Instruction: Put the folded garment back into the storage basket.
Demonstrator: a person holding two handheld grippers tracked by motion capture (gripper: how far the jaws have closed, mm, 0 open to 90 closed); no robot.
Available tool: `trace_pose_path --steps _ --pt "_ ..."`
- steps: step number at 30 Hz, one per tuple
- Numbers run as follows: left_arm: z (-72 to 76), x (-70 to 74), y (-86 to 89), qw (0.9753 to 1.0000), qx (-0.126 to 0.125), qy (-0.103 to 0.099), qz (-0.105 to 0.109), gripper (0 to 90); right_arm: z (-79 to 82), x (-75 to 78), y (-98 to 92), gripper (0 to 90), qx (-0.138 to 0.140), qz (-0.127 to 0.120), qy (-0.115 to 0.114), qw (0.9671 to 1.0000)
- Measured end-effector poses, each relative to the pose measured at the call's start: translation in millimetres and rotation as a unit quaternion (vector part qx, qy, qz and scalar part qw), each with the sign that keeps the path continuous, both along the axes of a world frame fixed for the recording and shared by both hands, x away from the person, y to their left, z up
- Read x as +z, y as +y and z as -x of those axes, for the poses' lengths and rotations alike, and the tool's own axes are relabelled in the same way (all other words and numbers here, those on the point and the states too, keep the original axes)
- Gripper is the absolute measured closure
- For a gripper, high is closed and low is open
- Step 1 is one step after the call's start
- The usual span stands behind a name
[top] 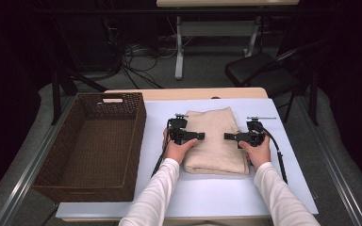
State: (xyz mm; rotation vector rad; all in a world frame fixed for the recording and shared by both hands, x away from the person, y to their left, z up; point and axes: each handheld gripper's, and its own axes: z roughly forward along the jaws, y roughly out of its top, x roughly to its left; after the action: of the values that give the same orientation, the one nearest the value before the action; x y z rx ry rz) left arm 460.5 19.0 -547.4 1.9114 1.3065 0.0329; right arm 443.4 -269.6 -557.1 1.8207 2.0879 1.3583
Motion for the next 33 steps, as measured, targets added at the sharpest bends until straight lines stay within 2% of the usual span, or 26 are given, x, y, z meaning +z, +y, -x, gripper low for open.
trace_pose_path --steps 8,11,14,22,25,33 --pt "-0.5 -1.7 0.0 1.0 -0.004 0.007 0.003 0.7 1.5 -0.3 7.1 1.9 0.01 -0.009 0.003 0.9999" --pt "-0.6 -2.3 -0.4 0.9999 -0.007 0.012 0.004 0.7 1.9 -0.3 8.1 1.8 0.015 -0.005 0.004 0.9999" --pt "-1.0 -3.1 -0.1 0.9999 -0.009 0.014 0.004 1.1 1.8 -0.4 10.0 2.8 0.013 -0.013 0.005 0.9998" --pt "-1.7 -4.0 0.5 0.9997 -0.014 0.018 0.007 3.3 2.3 0.0 9.1 16.4 0.006 0.002 0.001 1.0" --pt "-1.7 -4.2 0.7 0.9997 -0.015 0.019 0.008 3.8 2.4 0.3 8.8 18.4 0.005 0.003 0.002 1.0" --pt "-0.9 -5.4 1.5 0.9996 -0.013 0.021 0.012 9.0 2.1 -0.4 7.2 30.9 -0.003 0.004 0.001 1.0"
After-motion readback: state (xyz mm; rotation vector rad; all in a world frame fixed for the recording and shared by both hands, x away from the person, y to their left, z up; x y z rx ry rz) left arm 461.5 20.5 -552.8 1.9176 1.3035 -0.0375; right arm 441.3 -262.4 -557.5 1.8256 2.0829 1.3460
